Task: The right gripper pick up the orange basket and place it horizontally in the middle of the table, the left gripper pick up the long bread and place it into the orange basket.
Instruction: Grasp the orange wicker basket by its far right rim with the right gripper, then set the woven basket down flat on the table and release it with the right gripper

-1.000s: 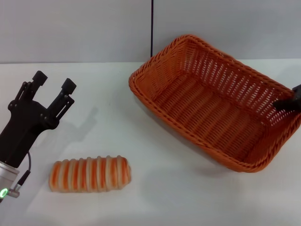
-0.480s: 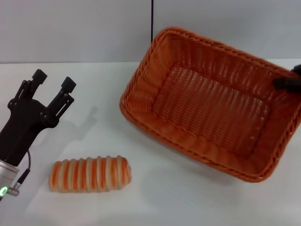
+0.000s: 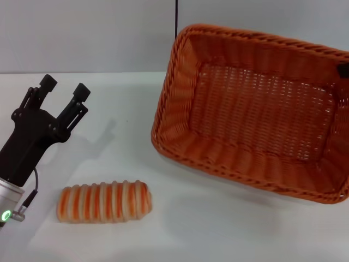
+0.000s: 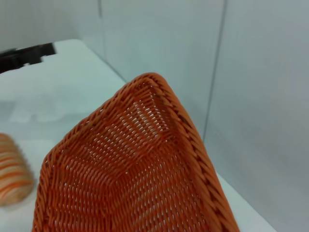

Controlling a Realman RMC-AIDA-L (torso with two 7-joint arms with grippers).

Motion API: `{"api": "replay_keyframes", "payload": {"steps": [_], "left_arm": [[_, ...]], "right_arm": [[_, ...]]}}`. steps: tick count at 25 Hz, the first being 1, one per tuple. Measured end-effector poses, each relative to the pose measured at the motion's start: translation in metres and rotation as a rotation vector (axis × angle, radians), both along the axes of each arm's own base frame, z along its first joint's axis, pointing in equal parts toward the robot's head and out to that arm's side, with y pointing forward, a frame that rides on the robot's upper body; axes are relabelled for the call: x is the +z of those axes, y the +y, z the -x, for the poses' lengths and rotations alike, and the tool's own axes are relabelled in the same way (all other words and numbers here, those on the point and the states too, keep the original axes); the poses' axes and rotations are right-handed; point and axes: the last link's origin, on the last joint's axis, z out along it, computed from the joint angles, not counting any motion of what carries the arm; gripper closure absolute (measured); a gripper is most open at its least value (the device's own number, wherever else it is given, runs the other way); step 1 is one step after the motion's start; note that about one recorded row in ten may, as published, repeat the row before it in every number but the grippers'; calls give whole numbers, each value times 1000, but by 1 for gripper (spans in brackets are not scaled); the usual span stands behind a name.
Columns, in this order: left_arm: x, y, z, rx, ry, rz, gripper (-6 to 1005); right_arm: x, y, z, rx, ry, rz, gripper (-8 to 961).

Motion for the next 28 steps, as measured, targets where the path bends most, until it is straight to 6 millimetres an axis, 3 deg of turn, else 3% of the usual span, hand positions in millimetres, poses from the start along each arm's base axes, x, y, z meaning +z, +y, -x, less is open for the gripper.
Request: {"api": "replay_keyframes", "payload": {"steps": [7,11,24,28], "left_arm": [[1,2,0,3,-20,7,204],[1,2,-1,4,-24,6,205],[-3,5,-7,-12,-48,24,209],[-3,5,-7,-13,-48,25,210]], "right_arm": [[6,-2,6,75,-59,64,773],[-1,-4,4,97,-86,109,772],[-60,1,-11,166,-26,329,773],[-70,3,-13,176,-39,359,774]]}}
